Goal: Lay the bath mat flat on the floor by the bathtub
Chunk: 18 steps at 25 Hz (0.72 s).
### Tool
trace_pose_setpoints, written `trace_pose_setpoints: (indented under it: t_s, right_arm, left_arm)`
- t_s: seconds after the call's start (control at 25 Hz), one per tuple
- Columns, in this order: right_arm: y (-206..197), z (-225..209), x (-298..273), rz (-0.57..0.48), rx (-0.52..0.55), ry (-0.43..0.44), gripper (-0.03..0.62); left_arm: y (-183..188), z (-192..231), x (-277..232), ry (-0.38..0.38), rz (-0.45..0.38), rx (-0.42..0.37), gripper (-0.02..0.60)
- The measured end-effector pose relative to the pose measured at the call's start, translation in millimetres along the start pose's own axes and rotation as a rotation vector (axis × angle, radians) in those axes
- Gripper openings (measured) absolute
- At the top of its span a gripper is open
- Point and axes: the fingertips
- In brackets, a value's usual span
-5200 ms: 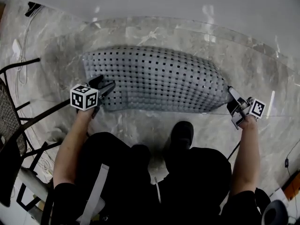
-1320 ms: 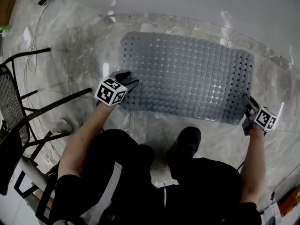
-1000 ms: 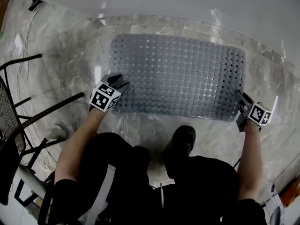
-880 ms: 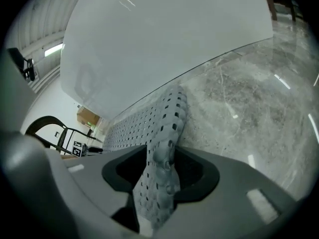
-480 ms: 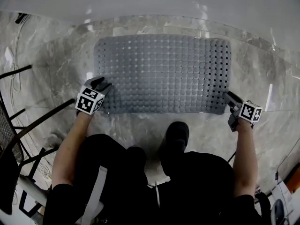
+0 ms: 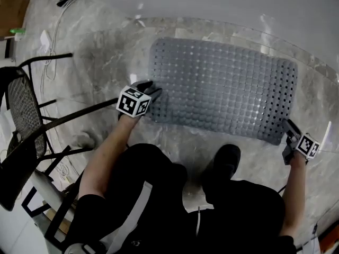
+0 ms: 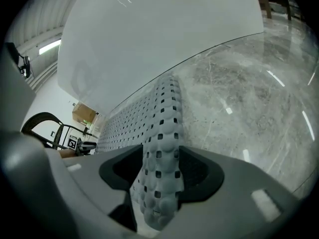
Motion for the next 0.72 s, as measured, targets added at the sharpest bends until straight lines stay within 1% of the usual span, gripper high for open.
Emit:
trace_pose_setpoints:
  t_s: [0.04, 0.08, 0.12, 0.2, 0.24, 0.36, 0.44, 0.56, 0.72]
  right_arm:
    - [-0.7, -3.0, 1.1, -0.001, -0.007, -0.006, 0.225]
    - [-1.0, -5.0, 2.4, -0.001, -0.012, -0.011, 0.225]
    - [-0.2, -5.2, 3.7, -0.001, -0.012, -0.014, 0.225]
    - [3.3, -0.6, 4.5, 0.006, -0.002, -0.022, 0.225]
    - [5.2, 3.2, 4.0, 0.013, 0.009, -0.028, 0.225]
    - [7.0, 3.8, 3.0, 0.034, 0.023, -0.05, 0.227]
    - [9.2, 1.8, 2.1, 0.024, 0.007, -0.049, 0.227]
    - [9.5, 5.4, -1.9, 0.014, -0.017, -0.045, 0.227]
    - [10.0, 5.2, -0.6, 0.008, 0.002, -0.054, 0.227]
  left_arm:
    - [-2.8, 3.3, 2.2, 0.004, 0.005, 0.015, 0.209]
    - [-6.5, 7.1, 4.6, 0.009, 0.011, 0.033, 0.232]
    - [-10.8, 11.1, 6.9, 0.014, 0.016, 0.056, 0.236]
    - [-21.2, 18.1, 10.5, 0.015, 0.021, 0.115, 0.239]
    - [-27.0, 20.8, 11.8, 0.011, 0.022, 0.145, 0.251]
    - [-35.7, 23.4, 14.2, -0.008, -0.004, 0.213, 0.252]
    - [-35.3, 22.4, 13.3, -0.025, -0.009, 0.226, 0.253]
    - [-35.8, 14.5, 10.6, -0.071, 0.023, 0.213, 0.264]
    - [-32.2, 4.7, 5.6, -0.084, 0.055, 0.186, 0.264]
Point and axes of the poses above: the fingertips, and each gripper's own axes: x backward along the fingers, z to its left, y out of its top, and after that the axes turned 2 degrees about y, right-handed
